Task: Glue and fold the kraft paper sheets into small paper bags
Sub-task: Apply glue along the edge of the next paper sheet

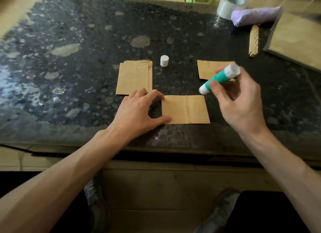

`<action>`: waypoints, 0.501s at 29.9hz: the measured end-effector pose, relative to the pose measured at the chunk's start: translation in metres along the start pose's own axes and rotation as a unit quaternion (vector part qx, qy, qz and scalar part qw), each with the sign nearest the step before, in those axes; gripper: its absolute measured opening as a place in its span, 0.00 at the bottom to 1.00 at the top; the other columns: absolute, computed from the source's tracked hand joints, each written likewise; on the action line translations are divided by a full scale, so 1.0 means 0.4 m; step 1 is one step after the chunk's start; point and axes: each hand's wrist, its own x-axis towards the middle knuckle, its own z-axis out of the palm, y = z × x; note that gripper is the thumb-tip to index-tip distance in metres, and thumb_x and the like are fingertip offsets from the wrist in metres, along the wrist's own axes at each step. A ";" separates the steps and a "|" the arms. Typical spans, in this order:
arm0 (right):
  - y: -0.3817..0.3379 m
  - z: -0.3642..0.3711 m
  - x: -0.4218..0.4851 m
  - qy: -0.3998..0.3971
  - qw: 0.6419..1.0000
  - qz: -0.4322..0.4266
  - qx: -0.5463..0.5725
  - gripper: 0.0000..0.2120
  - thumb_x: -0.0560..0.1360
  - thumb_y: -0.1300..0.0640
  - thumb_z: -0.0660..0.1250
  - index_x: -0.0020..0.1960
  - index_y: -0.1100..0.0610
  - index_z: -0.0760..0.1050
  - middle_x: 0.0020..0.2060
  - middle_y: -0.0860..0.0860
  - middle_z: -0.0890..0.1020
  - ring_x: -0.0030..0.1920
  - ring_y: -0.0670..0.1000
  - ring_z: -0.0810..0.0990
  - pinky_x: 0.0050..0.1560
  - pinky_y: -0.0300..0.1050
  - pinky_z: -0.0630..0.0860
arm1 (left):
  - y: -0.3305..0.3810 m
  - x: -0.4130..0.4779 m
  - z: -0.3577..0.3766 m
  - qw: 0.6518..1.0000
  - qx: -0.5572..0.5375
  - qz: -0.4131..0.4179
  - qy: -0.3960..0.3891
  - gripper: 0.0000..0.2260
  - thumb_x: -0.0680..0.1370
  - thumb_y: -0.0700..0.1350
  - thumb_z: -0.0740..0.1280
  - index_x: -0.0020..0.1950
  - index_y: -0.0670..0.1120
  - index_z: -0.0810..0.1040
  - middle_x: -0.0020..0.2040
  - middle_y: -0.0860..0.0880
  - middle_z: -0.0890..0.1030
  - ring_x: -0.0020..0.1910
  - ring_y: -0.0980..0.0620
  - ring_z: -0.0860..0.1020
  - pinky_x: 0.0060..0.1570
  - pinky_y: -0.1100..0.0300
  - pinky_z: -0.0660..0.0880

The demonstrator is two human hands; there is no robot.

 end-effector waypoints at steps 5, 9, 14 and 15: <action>-0.020 0.074 -0.012 -0.109 0.994 0.000 0.004 0.19 0.77 0.54 0.76 0.65 0.56 0.77 0.55 0.46 0.84 0.57 0.45 0.84 0.59 0.46 0.83 | 0.002 -0.005 0.001 1.000 0.020 0.007 0.007 0.31 0.69 0.75 0.63 0.68 0.62 0.69 0.53 0.56 0.70 0.58 0.52 0.72 0.60 0.52 0.71; -0.029 0.124 -0.006 -0.160 0.987 -0.006 -0.013 0.15 0.77 0.53 0.76 0.62 0.53 0.78 0.55 0.42 0.84 0.58 0.43 0.83 0.61 0.48 0.82 | -0.002 -0.006 0.000 0.999 0.032 0.021 0.007 0.33 0.69 0.76 0.62 0.69 0.61 0.69 0.53 0.56 0.69 0.57 0.51 0.72 0.59 0.52 0.71; -0.036 0.155 -0.005 -0.210 0.976 -0.023 -0.056 0.14 0.80 0.52 0.73 0.64 0.51 0.77 0.56 0.41 0.83 0.60 0.42 0.81 0.62 0.42 0.79 | -0.003 -0.006 -0.001 0.999 0.023 0.026 0.017 0.35 0.68 0.77 0.61 0.69 0.61 0.69 0.52 0.56 0.70 0.54 0.53 0.71 0.56 0.54 0.70; -0.037 0.158 -0.005 -0.211 0.975 -0.025 -0.066 0.15 0.80 0.51 0.72 0.64 0.51 0.77 0.56 0.41 0.83 0.60 0.41 0.80 0.61 0.38 0.77 | -0.003 -0.006 0.000 0.999 0.020 0.026 0.019 0.35 0.68 0.77 0.61 0.69 0.60 0.69 0.52 0.56 0.70 0.53 0.54 0.70 0.55 0.54 0.70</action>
